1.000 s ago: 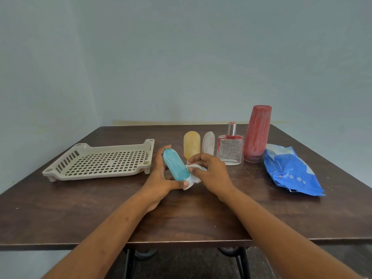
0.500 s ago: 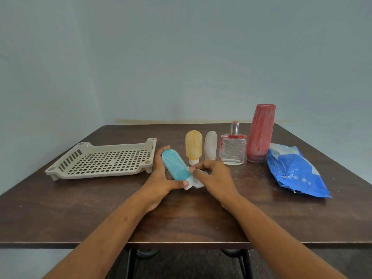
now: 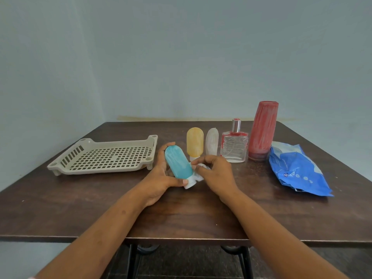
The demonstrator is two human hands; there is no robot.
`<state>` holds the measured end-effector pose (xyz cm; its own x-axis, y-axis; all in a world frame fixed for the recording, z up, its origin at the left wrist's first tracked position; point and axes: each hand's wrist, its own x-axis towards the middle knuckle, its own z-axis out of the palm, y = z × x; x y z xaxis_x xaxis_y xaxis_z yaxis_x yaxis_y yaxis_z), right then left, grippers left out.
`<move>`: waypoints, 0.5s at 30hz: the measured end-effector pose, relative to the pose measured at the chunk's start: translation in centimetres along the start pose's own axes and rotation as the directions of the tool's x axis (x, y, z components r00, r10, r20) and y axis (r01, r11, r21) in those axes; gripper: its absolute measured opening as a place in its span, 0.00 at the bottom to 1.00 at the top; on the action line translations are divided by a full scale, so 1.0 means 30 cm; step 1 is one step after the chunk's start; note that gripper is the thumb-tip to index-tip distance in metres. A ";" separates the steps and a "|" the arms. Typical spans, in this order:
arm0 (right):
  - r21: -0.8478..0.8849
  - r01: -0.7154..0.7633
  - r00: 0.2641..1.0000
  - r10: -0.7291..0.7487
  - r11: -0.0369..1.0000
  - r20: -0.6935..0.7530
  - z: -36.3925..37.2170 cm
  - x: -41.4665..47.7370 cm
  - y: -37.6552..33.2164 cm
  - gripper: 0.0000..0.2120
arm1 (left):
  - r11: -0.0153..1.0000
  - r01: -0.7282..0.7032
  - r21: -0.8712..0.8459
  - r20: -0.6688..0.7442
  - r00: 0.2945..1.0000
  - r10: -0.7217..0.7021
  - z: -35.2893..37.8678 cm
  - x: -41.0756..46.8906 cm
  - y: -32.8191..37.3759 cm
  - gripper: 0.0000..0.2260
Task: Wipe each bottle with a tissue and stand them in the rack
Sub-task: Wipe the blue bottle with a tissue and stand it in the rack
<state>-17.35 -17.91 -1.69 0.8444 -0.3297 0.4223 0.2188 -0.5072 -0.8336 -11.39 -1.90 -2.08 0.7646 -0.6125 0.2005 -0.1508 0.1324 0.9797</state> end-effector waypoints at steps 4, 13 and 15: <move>0.027 0.041 0.999 -0.041 0.999 -0.022 0.014 -0.013 -0.021 0.07 | 1.000 0.002 -0.005 0.014 1.000 -0.002 -0.006 0.000 0.000 0.45; -0.011 0.064 0.998 -0.064 0.998 -0.021 0.009 -0.015 -0.033 0.07 | 0.999 0.022 -0.027 0.028 0.999 -0.021 -0.012 0.004 -0.003 0.45; -0.019 0.087 0.996 -0.087 0.996 -0.008 0.015 -0.031 -0.044 0.08 | 0.999 0.023 -0.044 0.034 0.999 -0.021 -0.015 0.004 -0.005 0.45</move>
<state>-18.21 -16.57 -1.16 0.8180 -0.2906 0.4964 0.2825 -0.5489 -0.7867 -10.99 -1.64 -2.21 0.7458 -0.6415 0.1796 -0.1053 0.1526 0.9827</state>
